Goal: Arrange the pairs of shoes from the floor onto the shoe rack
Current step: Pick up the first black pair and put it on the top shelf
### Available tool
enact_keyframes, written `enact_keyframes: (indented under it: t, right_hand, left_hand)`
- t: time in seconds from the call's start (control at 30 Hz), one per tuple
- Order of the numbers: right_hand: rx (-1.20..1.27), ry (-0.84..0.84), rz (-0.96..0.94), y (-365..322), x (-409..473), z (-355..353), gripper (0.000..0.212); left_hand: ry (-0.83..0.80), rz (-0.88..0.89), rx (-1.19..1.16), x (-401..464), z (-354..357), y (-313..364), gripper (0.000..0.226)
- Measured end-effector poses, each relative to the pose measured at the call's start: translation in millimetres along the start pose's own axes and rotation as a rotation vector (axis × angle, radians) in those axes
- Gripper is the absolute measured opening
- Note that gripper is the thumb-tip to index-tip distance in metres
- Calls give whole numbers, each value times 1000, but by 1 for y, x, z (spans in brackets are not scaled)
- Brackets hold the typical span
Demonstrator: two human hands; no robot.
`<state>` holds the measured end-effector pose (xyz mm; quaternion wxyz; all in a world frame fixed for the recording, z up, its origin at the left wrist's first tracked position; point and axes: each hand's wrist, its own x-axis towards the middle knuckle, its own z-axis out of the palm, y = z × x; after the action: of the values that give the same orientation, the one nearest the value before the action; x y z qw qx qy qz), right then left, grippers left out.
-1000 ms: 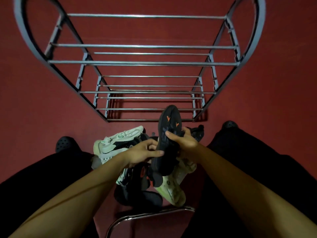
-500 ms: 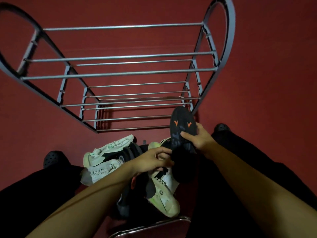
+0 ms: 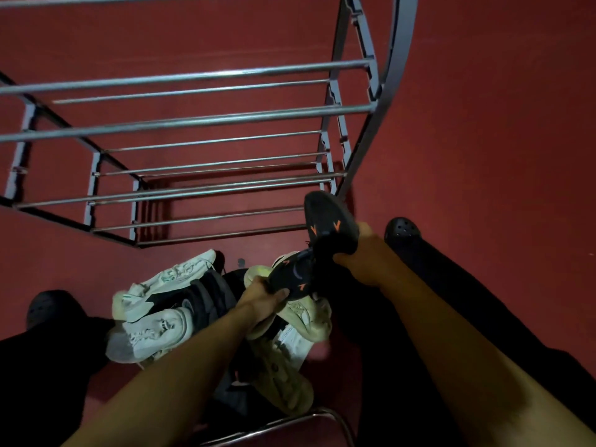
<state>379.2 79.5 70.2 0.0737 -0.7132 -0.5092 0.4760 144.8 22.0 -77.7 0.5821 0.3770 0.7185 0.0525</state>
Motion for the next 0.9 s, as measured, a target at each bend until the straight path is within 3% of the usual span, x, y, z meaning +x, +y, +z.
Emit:
enact_keyframes:
  t: [0.07,0.2,0.27,0.4,0.5,0.6,0.8,0.9]
  right_hand:
    - [-14,-31,-2,0,5,-4,64]
    - [8,-28,5,4,10,-13,49]
    - [1,-1,-6,4,10,-14,40]
    - [58,-2,-17,-3,5,-10,24]
    - [166,-50,-34,-12,-1,-2,40]
    - [278,-151,-13,-33,-10,2,56]
    - [584,-442,-61,-90,-63,23,42]
    - [585,-461,-88,-114,-95,43,45]
  left_hand:
    - [43,-60,-148,9,10,8,40]
    - [216,-74,-130,21,16,20,35]
    - [250,17,-151,19,9,20,24]
    - [164,249,-61,-13,-31,29,19]
    - [122,336,-80,-46,-74,37,16]
    - [116,404,-101,-84,-110,48,19]
    - [210,492,-207,-159,-172,62,38]
    - [240,511,-266,-194,-194,66,59]
